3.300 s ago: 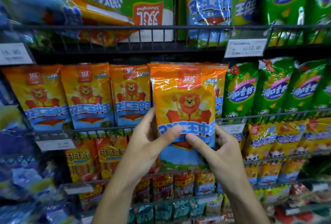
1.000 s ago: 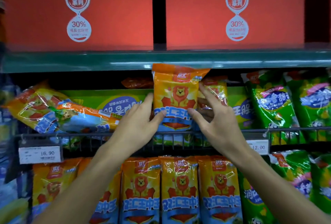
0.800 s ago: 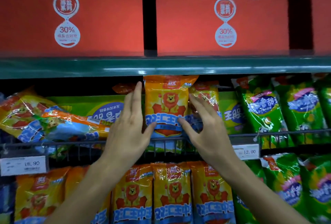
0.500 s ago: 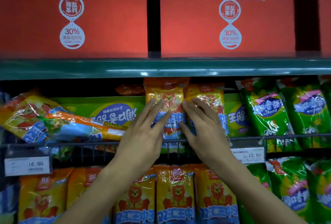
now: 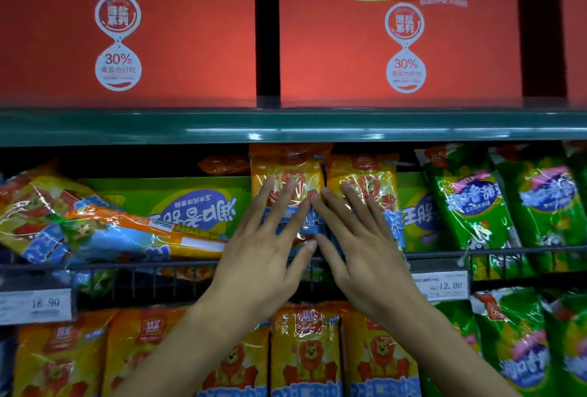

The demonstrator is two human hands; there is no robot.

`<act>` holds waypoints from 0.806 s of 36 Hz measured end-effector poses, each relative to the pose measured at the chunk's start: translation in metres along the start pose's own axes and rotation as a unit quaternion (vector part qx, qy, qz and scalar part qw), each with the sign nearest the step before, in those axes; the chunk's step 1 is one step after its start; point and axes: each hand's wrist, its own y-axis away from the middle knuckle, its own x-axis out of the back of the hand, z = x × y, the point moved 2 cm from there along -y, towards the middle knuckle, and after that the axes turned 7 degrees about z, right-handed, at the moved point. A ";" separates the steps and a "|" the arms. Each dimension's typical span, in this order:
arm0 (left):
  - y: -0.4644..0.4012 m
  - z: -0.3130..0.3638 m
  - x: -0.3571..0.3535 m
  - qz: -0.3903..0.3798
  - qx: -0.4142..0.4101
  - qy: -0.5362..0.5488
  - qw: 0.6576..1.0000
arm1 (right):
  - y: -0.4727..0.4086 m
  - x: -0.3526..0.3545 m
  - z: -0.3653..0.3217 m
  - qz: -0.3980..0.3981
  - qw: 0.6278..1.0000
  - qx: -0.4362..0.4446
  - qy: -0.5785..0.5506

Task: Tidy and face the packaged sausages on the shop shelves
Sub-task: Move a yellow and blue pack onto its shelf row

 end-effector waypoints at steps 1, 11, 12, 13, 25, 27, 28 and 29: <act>0.002 0.000 0.000 0.001 0.001 -0.001 1.000 | 0.000 0.001 0.000 -0.002 1.000 0.002 -0.005; 0.022 -0.019 0.012 0.002 -0.007 0.097 0.995 | 0.008 0.020 0.007 0.010 0.990 -0.019 -0.137; 0.029 -0.025 0.014 0.014 -0.009 0.105 0.994 | 0.012 0.022 0.005 0.016 0.986 -0.032 -0.165; 0.038 -0.030 0.016 0.027 -0.013 0.107 0.994 | 0.016 0.023 0.002 0.022 0.980 -0.044 -0.195; 0.141 -0.098 0.076 0.059 0.005 -0.022 0.998 | 0.028 -0.003 -0.081 0.031 0.948 0.034 -0.314; 0.149 -0.115 0.084 0.058 0.032 -0.030 0.997 | 0.022 -0.007 -0.095 0.022 0.949 0.041 -0.313; 0.153 -0.123 0.087 0.052 0.045 -0.031 0.997 | 0.019 -0.008 -0.102 0.015 0.949 0.039 -0.312; 0.156 -0.130 0.089 0.045 0.057 -0.030 0.997 | 0.015 -0.009 -0.109 0.008 0.949 0.034 -0.312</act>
